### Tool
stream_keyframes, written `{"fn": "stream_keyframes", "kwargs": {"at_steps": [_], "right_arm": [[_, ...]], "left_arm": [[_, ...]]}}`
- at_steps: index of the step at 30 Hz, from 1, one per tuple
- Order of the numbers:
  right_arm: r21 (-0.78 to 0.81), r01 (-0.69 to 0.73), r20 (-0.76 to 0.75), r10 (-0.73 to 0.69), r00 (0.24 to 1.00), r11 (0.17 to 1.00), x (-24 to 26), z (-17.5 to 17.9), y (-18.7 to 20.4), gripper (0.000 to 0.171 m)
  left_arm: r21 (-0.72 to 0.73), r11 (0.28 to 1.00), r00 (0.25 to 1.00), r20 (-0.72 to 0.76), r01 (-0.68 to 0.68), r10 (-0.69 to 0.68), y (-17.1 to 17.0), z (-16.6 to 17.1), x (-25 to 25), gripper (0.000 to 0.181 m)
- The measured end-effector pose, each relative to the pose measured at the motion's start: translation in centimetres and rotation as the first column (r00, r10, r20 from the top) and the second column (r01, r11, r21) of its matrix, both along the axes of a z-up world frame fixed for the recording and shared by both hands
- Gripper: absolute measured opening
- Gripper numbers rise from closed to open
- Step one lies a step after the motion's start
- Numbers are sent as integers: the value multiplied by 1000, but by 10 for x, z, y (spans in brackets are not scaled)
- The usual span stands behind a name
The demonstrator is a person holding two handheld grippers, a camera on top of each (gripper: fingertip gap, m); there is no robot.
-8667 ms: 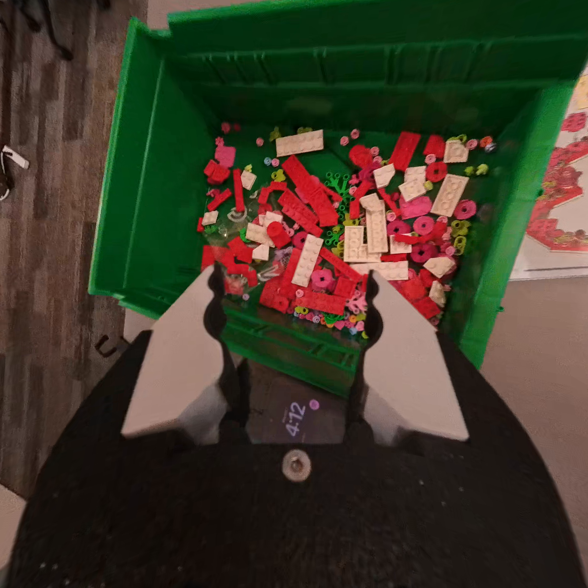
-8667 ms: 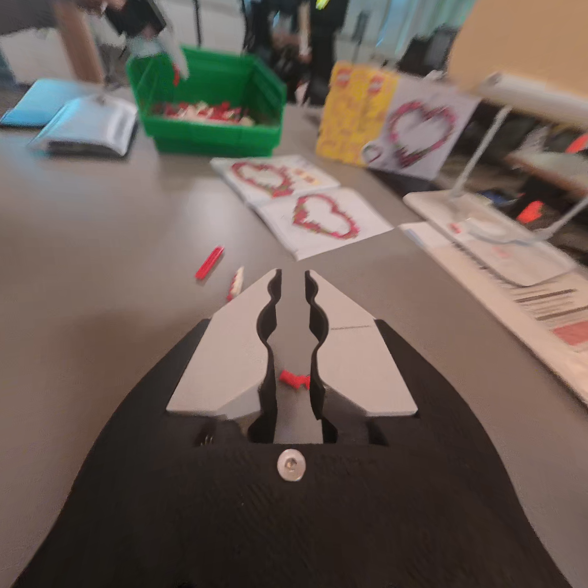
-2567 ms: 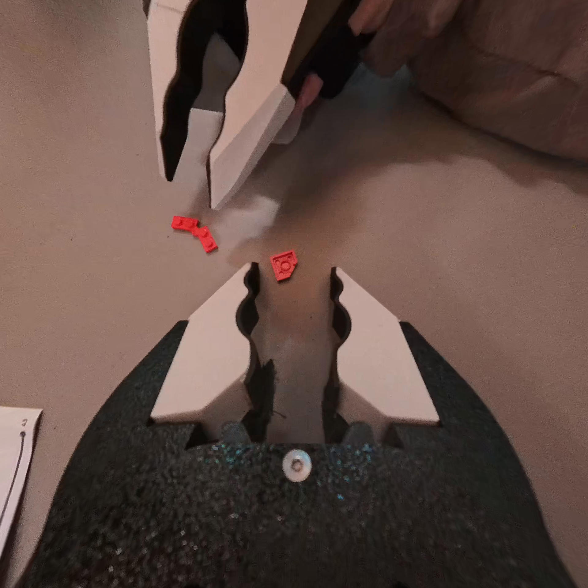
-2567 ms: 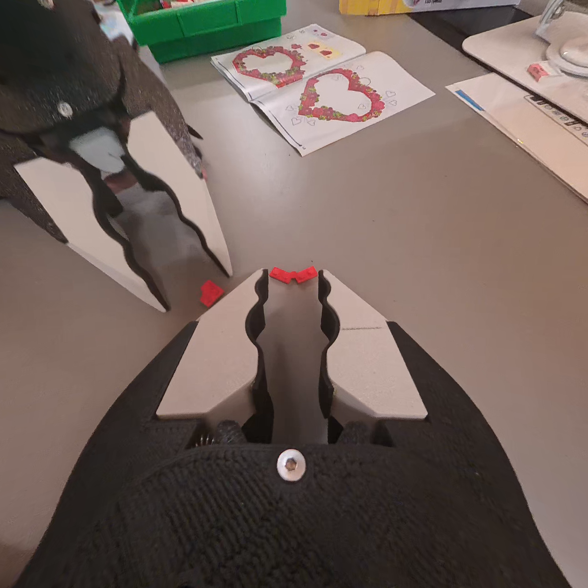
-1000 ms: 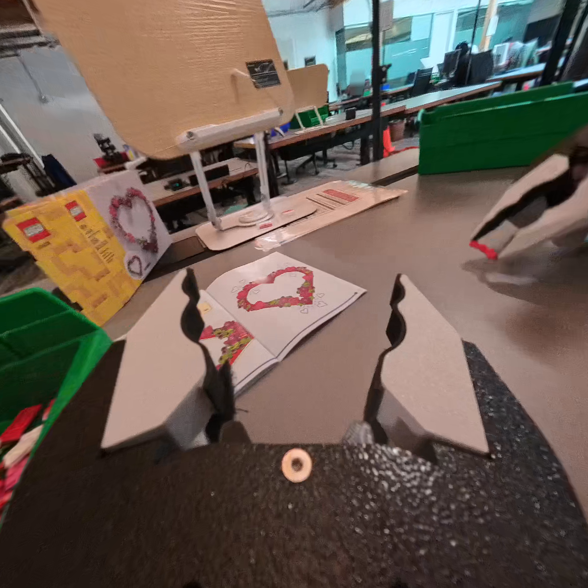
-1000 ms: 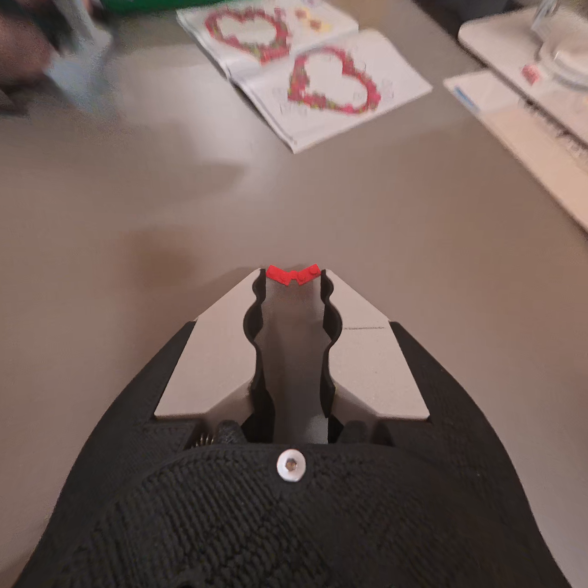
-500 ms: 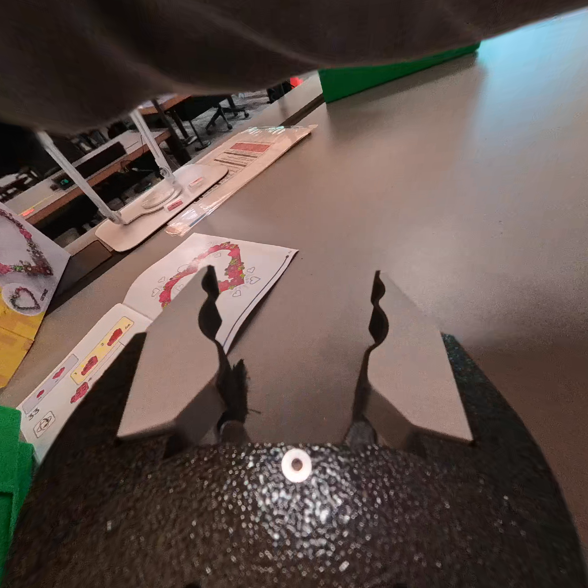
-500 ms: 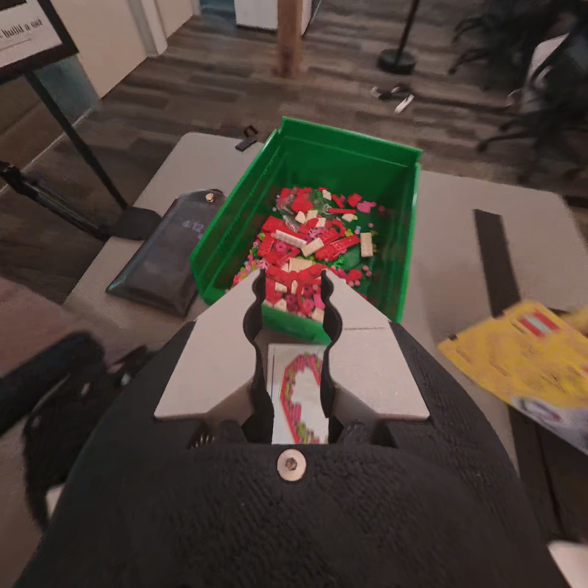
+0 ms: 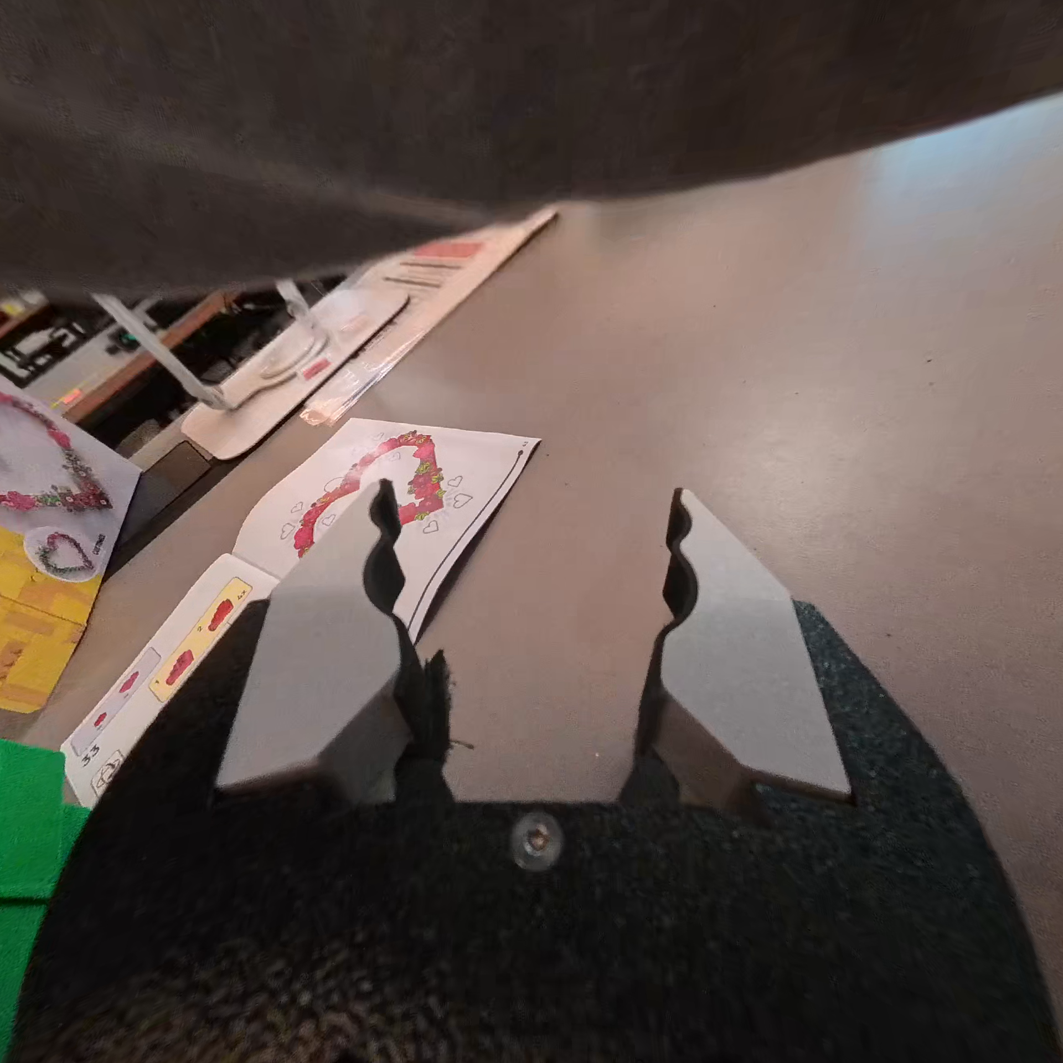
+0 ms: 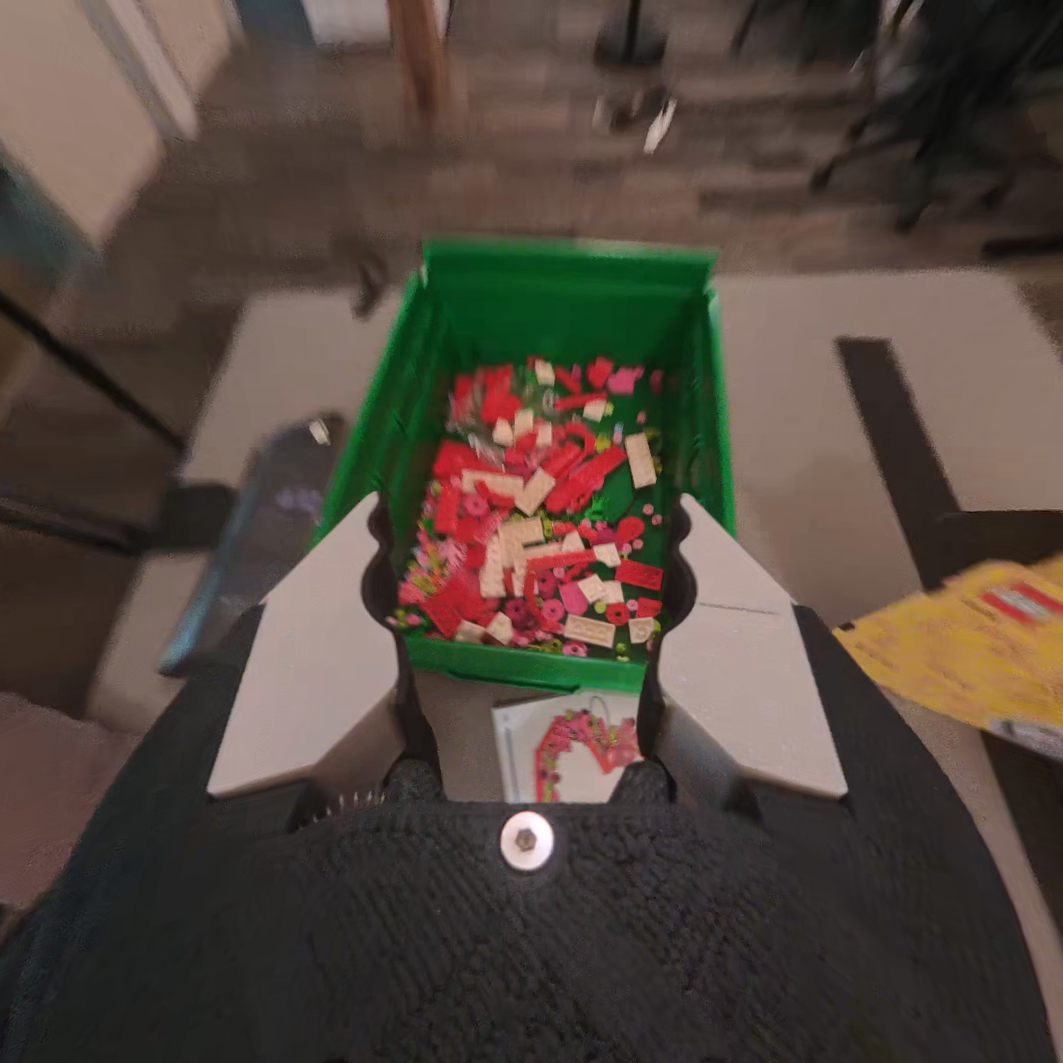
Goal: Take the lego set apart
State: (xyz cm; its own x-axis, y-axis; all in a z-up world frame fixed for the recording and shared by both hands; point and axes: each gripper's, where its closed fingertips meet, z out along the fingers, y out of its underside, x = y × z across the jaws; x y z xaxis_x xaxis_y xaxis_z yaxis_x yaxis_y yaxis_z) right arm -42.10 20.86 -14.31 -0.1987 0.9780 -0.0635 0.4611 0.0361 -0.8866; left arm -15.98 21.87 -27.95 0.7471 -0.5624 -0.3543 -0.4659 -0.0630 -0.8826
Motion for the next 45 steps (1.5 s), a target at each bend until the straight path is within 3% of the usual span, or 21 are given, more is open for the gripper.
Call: {"fn": "stream_keyframes", "kwargs": {"at_steps": [1, 4, 7, 13, 18, 22, 26, 30, 37, 45], "right_arm": [[-52, 46, -94, -51, 994, 998, 24, 21, 6, 89], [-97, 186, -290, -207, 934, 978, 123, 50, 21, 79], [-2, 407, -363, -380, 851, 914, 236, 24, 28, 78], [95, 760, -453, -652, 608, 643, 436, -41, 8, 78], [255, 885, -428, -776, 464, 389, 544, -88, -2, 89], [336, 897, -469, -774, 424, 288, 567, -92, 10, 109], [399, 892, -567, -707, 422, 212, 555, -81, 25, 126], [445, 871, -611, -640, 465, 208, 531, -73, 26, 137], [518, 820, -616, -560, 554, 242, 508, -72, 14, 135], [466, 840, -622, -572, 535, 278, 510, -71, 12, 133]], "left_arm": [[0, 1000, 1000, 1, -1, 1, 0, 0, 0, 92], [13, 1000, 1000, 22, -6, 6, 0, 4, -2, 92], [29, 1000, 999, 43, -11, 10, 2, 7, -4, 92], [229, 973, 999, 33, 2, -10, 6, 29, -3, 96], [360, 932, 997, 73, -41, 16, 7, 51, -9, 115], [439, 888, 980, 192, -134, 53, 9, 71, -25, 156], [508, 834, 959, 271, -215, 82, 5, 91, -43, 157], [581, 780, 958, 275, -234, 83, -2, 104, -47, 158], [567, 795, 969, 223, -216, 104, 5, 95, -39, 158], [558, 806, 973, 212, -196, 90, 4, 92, -35, 157]]}}
